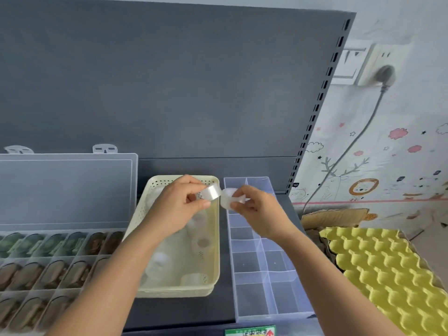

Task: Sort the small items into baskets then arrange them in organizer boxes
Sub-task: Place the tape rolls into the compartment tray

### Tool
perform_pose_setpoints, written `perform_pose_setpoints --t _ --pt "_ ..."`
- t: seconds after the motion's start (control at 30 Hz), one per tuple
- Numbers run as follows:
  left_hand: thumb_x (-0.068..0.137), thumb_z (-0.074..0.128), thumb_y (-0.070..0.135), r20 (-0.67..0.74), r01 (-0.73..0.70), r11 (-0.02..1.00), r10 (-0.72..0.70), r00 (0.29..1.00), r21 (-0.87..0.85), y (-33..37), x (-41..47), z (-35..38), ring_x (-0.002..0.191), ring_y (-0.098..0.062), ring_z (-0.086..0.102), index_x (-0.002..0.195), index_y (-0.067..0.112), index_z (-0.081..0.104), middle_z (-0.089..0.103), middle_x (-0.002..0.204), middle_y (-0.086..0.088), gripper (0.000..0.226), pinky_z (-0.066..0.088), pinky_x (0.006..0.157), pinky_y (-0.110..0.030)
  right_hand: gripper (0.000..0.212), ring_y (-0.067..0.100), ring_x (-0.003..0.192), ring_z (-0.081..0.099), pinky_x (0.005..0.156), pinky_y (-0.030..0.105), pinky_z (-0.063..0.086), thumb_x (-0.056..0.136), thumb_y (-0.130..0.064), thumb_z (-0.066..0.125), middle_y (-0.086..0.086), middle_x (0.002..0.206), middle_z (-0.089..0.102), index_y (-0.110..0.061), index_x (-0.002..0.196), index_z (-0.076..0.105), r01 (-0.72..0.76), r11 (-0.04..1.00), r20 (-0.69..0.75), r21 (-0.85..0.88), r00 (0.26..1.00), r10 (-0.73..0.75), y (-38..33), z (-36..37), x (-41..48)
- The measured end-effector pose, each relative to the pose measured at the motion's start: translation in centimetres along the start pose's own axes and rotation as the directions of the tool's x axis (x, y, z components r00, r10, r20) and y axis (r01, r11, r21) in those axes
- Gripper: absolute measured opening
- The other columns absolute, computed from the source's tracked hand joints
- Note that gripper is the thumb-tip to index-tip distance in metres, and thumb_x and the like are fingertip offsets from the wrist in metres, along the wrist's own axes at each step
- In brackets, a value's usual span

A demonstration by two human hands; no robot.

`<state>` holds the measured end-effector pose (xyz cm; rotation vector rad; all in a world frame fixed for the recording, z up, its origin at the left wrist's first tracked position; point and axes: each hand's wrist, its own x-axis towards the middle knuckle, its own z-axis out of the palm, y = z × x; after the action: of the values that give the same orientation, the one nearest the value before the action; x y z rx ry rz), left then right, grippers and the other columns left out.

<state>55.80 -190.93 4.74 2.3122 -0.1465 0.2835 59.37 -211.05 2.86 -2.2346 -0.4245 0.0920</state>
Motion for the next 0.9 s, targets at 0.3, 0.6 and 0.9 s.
perform_pose_setpoints --t 0.3,0.6,0.9 --pt "0.079 0.075 0.016 0.043 0.061 0.995 -0.065 0.997 0.082 3.0 5.4 4.9 0.077 -0.013 0.056 0.090 0.015 0.073 0.060 0.097 0.003 0.011 0.043 0.074 -0.029 0.024 0.015 0.083 0.049 0.078 0.028 0.044 0.082 -0.022 0.073 -0.001 0.096 0.044 -0.014 0.105 0.073 0.062 0.987 -0.205 -0.146 0.974 -0.091 4.7 -4.3 3.0" --pt "0.082 0.069 0.015 0.049 0.096 0.934 -0.120 0.992 0.345 2.2 9.3 8.4 0.082 -0.030 0.059 0.091 -0.002 0.069 0.057 0.096 -0.009 0.019 0.048 0.075 -0.043 0.017 0.018 0.076 0.054 0.068 0.023 0.037 0.083 -0.018 0.071 -0.006 0.092 0.047 -0.015 0.099 0.076 -0.004 0.972 -0.213 -0.234 0.976 -0.047 7.7 -4.5 6.7" --pt "0.084 0.061 0.014 0.193 -0.022 0.835 -0.102 0.976 0.550 0.4 11.1 9.5 0.084 -0.028 0.056 0.084 0.007 0.068 0.055 0.093 -0.004 0.010 0.049 0.069 -0.036 0.019 0.030 0.093 0.060 0.074 0.033 0.051 0.091 -0.014 0.056 0.004 0.106 0.058 -0.013 0.099 0.073 -0.001 0.847 -0.014 -0.532 1.000 -0.007 7.4 -4.2 8.7"
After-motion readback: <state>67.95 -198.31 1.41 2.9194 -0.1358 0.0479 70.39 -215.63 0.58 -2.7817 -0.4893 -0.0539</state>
